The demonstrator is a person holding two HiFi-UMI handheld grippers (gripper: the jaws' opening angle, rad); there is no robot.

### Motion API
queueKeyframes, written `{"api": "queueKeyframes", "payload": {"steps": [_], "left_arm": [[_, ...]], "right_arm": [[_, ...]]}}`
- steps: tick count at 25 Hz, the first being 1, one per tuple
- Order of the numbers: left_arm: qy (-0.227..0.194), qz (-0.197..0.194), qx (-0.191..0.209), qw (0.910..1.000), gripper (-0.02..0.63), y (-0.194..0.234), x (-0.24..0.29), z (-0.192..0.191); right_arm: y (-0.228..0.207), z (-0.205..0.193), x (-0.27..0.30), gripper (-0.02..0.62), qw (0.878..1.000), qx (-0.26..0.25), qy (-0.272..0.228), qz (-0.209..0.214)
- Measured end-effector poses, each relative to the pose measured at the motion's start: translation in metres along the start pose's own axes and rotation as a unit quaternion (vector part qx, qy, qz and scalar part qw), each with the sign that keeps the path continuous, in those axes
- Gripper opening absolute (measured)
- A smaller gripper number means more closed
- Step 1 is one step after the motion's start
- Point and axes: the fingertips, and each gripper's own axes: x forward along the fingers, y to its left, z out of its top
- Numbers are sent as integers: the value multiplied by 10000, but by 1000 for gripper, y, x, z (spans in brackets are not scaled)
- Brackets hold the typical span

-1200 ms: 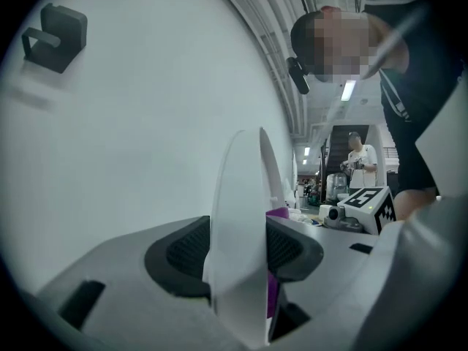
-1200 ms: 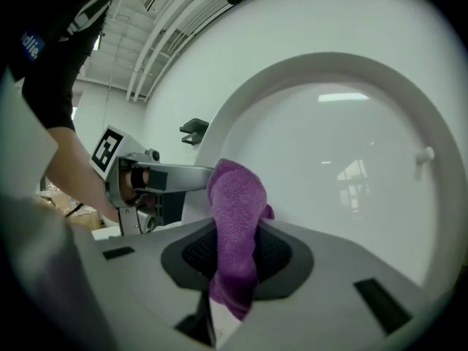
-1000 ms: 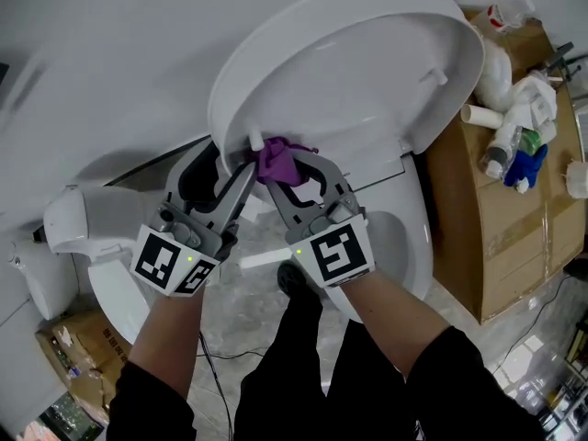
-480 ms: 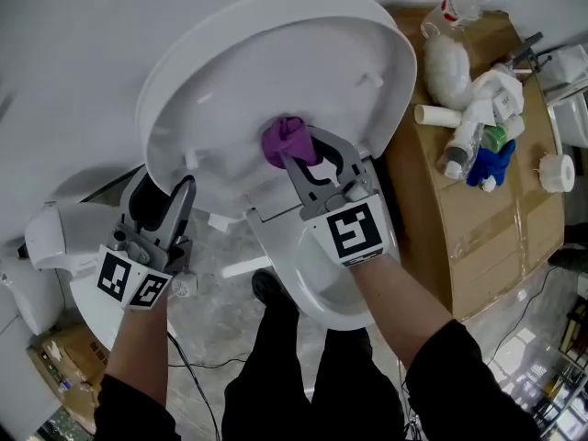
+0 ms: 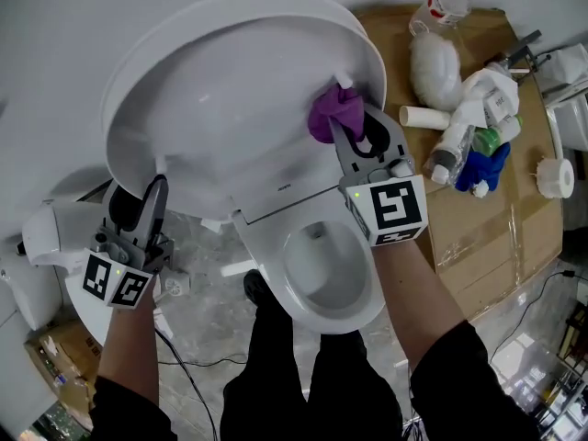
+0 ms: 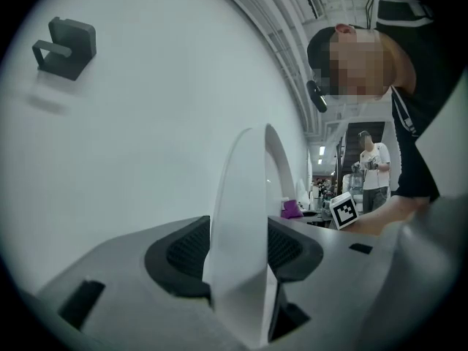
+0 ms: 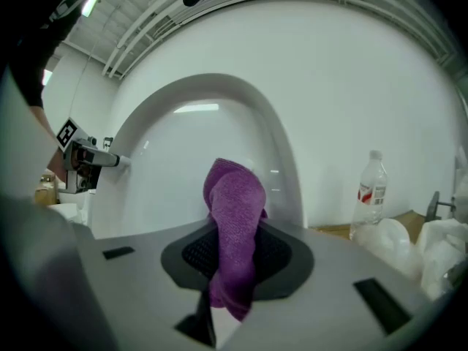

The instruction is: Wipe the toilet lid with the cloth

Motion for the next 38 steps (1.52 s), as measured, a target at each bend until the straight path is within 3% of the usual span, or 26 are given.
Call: {"api": "queueKeyframes", "payload": {"steps": [6, 11, 15, 22, 29, 34, 38], "left_arm": [[-71, -40, -9, 10000, 210, -2, 1, -1], [0, -256, 131, 9996, 210, -5, 3, -3], [-49, -553, 122, 9984, 212, -8, 1, -8], [-96, -914, 106, 9957, 213, -11, -6, -20], [-119, -985, 50, 9951, 213, -11, -5, -22], [-106, -754, -96, 9971, 213, -7, -7, -28], [100, -584, 47, 9982, 213, -5, -3, -33]], "right_arm": [[12, -4, -7, 94, 9996, 246, 8, -160], [116, -4, 2, 95, 9976, 187, -101, 653], [195, -14, 14, 95, 9920, 227, 121, 1233], [269, -30, 37, 94, 9859, 387, 179, 1620], [253, -36, 40, 94, 9883, 139, 76, 1516], [203, -48, 32, 94, 9920, 57, 159, 1249], [151, -61, 24, 94, 9943, -173, 190, 1038]]}}
